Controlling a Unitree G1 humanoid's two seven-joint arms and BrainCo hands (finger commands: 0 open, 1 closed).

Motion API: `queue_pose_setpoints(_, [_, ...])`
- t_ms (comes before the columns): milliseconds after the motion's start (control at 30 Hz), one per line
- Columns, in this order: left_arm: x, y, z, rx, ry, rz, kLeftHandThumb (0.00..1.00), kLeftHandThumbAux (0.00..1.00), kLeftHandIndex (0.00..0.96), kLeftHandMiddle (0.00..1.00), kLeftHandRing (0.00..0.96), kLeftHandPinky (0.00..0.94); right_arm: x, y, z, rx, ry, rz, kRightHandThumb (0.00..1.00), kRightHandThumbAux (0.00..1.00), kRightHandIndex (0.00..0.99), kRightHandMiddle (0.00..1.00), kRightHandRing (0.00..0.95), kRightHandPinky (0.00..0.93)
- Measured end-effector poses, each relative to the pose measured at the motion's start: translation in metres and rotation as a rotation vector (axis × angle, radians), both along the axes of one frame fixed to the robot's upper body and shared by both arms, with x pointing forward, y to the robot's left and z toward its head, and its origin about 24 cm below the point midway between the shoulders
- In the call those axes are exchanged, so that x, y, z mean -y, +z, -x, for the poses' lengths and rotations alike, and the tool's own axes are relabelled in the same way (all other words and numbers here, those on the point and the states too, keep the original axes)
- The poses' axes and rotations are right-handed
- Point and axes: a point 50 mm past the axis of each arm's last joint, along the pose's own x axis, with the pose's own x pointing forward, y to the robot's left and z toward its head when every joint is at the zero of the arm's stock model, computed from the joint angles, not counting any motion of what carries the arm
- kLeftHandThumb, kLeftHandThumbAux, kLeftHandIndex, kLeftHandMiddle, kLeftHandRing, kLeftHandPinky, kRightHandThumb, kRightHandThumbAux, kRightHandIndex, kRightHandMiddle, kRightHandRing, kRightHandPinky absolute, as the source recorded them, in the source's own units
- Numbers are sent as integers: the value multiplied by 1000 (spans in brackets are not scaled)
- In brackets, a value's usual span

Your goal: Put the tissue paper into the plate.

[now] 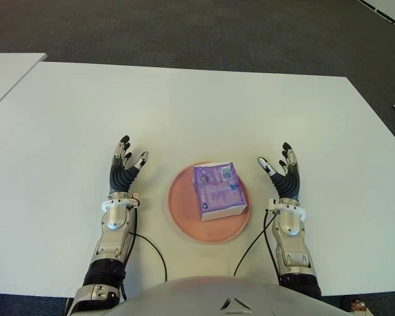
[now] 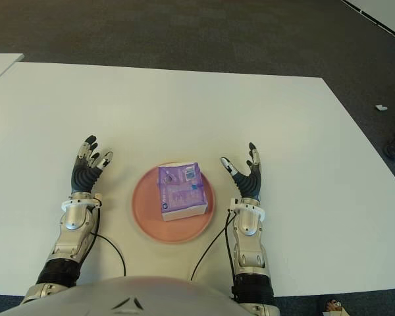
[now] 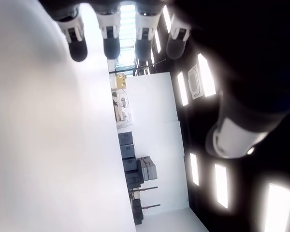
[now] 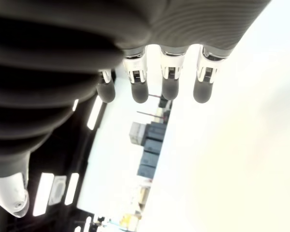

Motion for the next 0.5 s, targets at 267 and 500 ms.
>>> queue_pose_setpoints(267, [-1,0,0,-9,3,-1,97,595,34,32,22,51,4,-10,0,-50,58,-69,0,583,0,0,0,0])
queue_pose_setpoints(500, [-1,-1,1,-13,1,-1,95,593,32,33,22,49,10,-14,-1,-56,67,-124,0,594,0,0,0,0])
